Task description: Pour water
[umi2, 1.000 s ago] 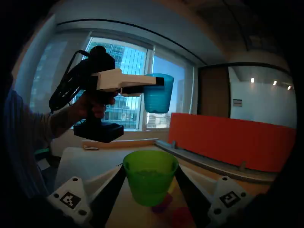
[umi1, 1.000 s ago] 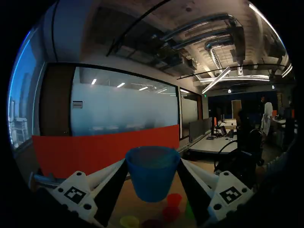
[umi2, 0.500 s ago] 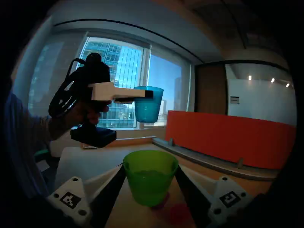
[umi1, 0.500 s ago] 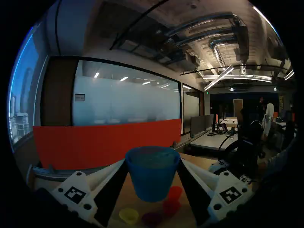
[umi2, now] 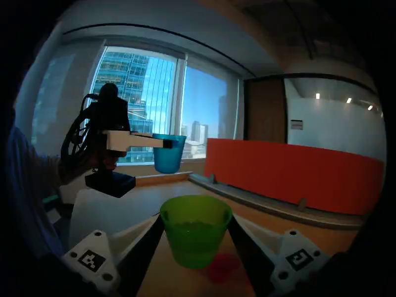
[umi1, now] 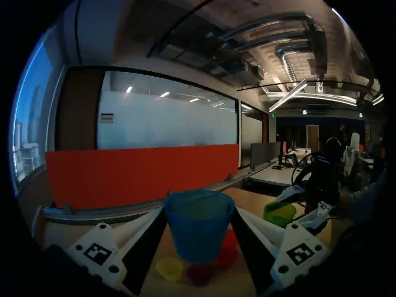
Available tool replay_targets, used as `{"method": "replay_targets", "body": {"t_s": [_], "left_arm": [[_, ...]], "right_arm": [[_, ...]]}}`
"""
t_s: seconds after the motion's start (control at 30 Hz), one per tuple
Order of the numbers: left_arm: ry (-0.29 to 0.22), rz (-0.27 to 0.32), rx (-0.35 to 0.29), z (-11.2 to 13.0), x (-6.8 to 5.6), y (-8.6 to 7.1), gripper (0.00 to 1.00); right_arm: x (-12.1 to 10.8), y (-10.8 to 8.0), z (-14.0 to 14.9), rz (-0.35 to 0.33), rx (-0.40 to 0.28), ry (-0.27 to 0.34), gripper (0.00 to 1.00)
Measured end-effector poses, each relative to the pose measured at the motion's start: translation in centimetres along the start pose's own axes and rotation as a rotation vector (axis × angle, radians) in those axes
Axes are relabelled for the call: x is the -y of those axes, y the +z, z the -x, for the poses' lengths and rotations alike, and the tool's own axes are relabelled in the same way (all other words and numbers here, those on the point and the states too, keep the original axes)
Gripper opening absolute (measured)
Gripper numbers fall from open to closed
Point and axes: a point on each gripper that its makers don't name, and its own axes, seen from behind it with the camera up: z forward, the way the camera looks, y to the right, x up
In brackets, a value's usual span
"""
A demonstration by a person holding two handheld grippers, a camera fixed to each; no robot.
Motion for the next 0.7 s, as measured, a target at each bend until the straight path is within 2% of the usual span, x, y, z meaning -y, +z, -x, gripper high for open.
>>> {"method": "replay_targets", "body": {"t_s": [0.3,0.5,0.7], "left_arm": [[0.008,0.006,0.019,2.1,0.0,-0.5,0.86],[0.035,0.004,0.045,3.1,0.1,-0.6,0.86],[0.039,0.012,0.077,4.8,0.0,-1.0,0.86]], "right_arm": [[-1.1,-1.3,0.1,0.025,0.012,-0.001,0.9],[-1.4,-1.5,0.3,0.029,0.023,0.006,0.9],[-1.2,-1.6,1.0,0.018,0.042,0.016,0.9]]}}
